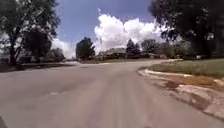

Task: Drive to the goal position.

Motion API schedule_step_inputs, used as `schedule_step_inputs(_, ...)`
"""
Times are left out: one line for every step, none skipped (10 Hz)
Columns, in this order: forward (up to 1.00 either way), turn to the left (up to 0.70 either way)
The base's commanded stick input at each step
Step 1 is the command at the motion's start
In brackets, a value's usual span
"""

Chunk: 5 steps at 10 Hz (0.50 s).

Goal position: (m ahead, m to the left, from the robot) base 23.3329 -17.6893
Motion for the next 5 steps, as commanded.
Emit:
schedule_step_inputs(0.7,0.0)
schedule_step_inputs(0.7,0.0)
schedule_step_inputs(0.7,0.0)
schedule_step_inputs(0.7,0.0)
schedule_step_inputs(0.7,0.0)
